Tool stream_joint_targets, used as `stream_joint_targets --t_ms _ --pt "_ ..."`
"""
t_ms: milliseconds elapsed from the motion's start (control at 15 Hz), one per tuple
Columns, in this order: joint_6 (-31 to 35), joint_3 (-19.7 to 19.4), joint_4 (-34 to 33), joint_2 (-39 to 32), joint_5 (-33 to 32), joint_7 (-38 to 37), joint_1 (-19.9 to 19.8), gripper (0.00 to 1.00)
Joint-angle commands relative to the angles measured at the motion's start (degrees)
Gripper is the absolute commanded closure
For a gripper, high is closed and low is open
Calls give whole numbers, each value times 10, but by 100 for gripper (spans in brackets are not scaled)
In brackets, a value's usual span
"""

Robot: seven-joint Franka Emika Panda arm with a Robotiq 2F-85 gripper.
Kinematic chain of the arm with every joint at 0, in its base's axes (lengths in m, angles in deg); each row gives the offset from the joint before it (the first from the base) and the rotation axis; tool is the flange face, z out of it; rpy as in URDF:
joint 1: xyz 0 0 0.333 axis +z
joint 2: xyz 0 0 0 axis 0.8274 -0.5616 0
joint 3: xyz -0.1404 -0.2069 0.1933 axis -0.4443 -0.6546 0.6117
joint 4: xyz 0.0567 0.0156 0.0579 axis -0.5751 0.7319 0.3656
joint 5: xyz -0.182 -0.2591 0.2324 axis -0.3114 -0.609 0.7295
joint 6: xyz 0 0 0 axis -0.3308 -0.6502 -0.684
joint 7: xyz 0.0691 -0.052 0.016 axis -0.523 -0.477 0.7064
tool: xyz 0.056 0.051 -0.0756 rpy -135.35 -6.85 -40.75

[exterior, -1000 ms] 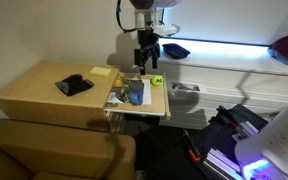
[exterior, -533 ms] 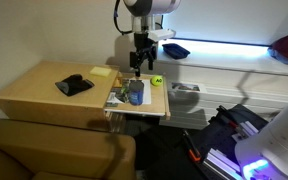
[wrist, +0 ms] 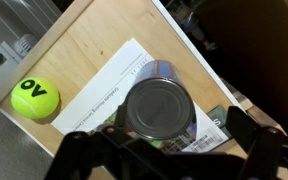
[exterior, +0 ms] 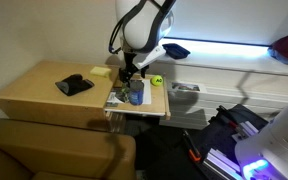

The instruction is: Pick up the can from the flat drawer and put it in the black tray on the right

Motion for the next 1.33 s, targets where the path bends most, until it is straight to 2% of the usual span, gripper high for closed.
stream_joint_targets --t_ms 0,200,533,600,667,733,933,1133,1200,1267 --pt "-1 -4 1 -1 -6 -8 3 0" --pt "9 -17 -1 -7 -18 -21 5 0" --pt "138 -16 8 -26 28 3 -25 0" --pt "144 -9 7 -33 45 15 -32 0" --pt "135 14 7 -37 85 44 -51 0" --pt "120 -21 3 -25 51 13 -18 0" --pt "123 -4 3 -35 82 35 -31 0" --pt "103 -24 4 -39 65 13 -13 0" --pt "116 -12 3 -36 78 29 -24 0" --pt "113 -16 3 -37 77 26 -20 0"
